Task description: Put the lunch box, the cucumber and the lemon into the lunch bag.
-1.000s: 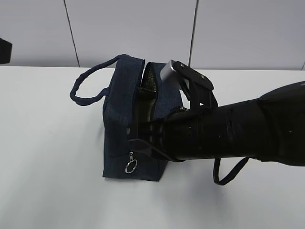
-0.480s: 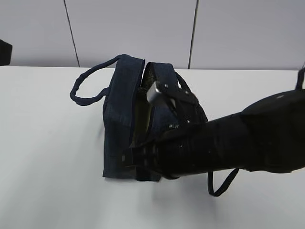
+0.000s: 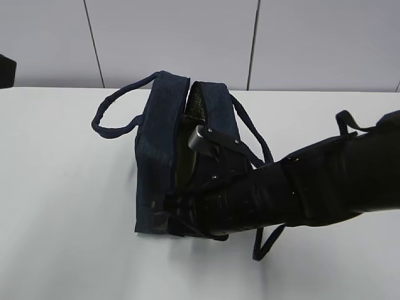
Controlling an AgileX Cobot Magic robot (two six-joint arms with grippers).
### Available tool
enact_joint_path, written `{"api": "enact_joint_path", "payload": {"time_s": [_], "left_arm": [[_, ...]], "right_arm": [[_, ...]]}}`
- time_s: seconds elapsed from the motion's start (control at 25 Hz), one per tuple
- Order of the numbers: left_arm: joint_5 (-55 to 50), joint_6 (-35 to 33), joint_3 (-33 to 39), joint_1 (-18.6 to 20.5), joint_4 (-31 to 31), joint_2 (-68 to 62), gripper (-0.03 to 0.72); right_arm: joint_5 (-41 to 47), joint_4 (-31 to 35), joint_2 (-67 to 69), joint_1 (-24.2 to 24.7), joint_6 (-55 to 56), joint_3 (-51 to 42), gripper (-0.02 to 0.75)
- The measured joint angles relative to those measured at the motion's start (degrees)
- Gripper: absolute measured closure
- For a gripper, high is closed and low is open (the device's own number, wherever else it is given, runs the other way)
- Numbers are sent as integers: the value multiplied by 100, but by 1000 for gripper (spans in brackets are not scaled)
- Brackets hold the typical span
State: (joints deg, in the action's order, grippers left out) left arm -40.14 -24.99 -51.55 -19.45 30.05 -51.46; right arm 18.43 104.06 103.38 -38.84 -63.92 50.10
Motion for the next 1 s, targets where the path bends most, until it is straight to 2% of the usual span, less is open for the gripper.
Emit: {"api": "enact_joint_path", "payload": {"time_s": [0.32, 1.0], "left_arm": [[-28, 0, 0, 0, 0, 0, 367], [-84, 0, 0, 0, 13, 0, 367]], "right_arm": [[-88, 14, 520, 0, 341, 445, 297], [-524, 14, 561, 0, 563, 459, 315]]}}
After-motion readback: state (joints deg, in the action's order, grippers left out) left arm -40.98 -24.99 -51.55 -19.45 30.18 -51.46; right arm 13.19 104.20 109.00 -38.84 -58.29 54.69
